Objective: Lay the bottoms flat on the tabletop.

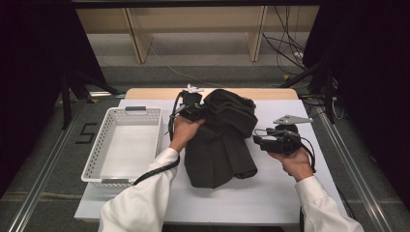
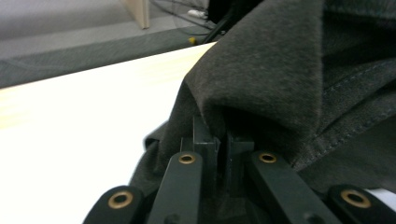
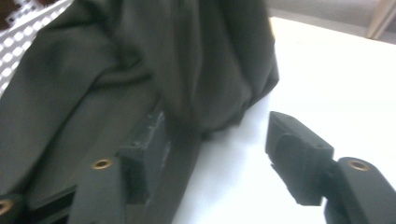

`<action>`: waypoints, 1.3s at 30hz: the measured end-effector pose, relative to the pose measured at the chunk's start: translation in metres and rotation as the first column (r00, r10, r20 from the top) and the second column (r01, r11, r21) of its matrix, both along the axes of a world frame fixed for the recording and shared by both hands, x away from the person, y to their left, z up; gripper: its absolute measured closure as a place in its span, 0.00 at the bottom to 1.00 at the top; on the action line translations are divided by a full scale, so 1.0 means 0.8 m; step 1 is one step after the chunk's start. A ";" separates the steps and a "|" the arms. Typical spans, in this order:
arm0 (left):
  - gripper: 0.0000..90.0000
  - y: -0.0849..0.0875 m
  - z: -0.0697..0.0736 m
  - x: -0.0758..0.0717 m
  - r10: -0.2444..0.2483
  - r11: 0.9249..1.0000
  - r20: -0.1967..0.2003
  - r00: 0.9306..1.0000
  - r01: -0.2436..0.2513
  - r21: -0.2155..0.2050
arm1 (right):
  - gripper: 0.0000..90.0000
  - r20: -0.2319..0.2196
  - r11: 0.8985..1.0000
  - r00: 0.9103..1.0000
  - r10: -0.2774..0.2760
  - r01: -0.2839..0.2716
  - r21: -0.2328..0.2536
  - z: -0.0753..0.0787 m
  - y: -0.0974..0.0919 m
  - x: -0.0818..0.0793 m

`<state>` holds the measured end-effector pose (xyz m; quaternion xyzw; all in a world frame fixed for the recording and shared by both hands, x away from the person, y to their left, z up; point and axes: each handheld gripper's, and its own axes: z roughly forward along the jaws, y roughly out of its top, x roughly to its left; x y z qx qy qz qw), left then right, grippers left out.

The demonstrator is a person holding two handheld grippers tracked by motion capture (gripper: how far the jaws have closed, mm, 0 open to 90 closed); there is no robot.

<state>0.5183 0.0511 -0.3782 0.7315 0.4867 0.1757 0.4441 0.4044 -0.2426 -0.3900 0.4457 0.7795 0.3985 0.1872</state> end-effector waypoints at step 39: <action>0.93 0.032 -0.023 0.045 0.088 0.994 -0.159 0.983 -0.096 -0.044 | 0.92 -0.240 0.981 0.955 0.176 -0.190 -0.036 -0.071 0.066 -0.013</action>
